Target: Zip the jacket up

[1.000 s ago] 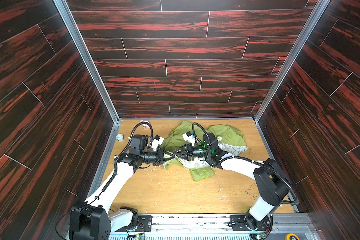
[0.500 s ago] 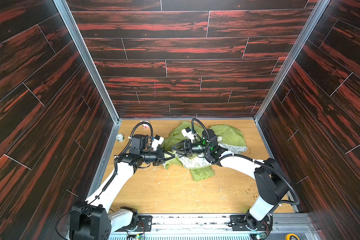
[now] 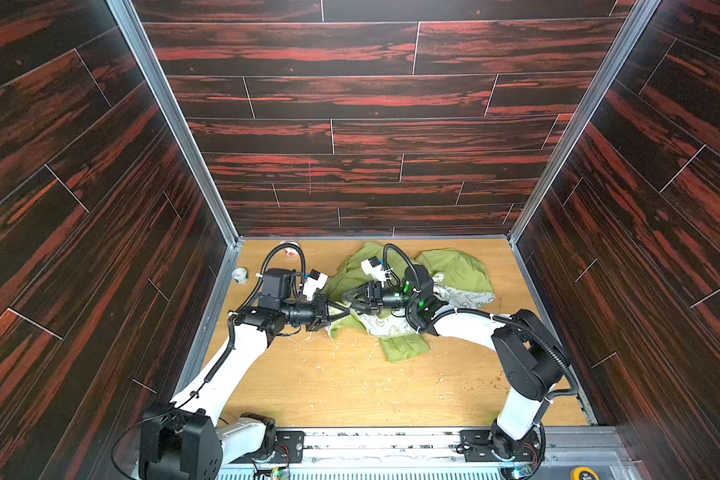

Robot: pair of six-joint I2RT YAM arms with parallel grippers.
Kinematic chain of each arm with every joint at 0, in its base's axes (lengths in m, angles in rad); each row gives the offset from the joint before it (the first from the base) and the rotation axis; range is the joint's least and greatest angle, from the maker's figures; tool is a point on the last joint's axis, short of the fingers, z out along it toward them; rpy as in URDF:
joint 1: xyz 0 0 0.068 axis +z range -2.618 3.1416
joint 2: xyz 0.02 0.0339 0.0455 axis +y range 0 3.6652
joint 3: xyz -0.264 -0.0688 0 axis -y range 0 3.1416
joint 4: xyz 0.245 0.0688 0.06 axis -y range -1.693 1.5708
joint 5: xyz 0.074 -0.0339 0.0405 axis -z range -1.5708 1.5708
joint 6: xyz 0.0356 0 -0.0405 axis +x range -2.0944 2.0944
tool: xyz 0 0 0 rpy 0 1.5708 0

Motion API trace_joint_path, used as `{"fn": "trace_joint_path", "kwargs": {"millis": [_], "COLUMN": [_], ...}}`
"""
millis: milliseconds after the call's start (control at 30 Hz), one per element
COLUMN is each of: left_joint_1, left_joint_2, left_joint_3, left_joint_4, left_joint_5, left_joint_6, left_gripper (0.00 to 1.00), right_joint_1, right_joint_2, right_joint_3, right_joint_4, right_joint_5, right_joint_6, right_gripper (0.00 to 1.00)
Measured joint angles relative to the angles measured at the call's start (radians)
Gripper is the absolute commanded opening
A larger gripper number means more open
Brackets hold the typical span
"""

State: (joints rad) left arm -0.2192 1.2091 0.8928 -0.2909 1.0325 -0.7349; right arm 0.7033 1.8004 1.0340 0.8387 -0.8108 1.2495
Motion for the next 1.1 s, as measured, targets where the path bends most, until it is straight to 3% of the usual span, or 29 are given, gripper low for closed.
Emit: {"fn": "trace_joint_path", "kwargs": {"millis": [333, 1100], "left_joint_1": [0.0, 0.0], "left_joint_2": [0.0, 0.009], "left_joint_3": [0.0, 0.001], "left_joint_4": [0.0, 0.009], "left_joint_5": [0.0, 0.017], "left_joint_6": [-0.003, -0.007], "left_gripper": [0.0, 0.0], "right_joint_1": [0.0, -0.008], "right_joint_2": [-0.014, -0.088], "right_joint_3": [-0.047, -0.123], "right_joint_4": [0.052, 0.096], "right_joint_5": [-0.001, 0.003], "right_joint_6": [0.019, 0.034], "right_gripper": [0.52, 0.47]}}
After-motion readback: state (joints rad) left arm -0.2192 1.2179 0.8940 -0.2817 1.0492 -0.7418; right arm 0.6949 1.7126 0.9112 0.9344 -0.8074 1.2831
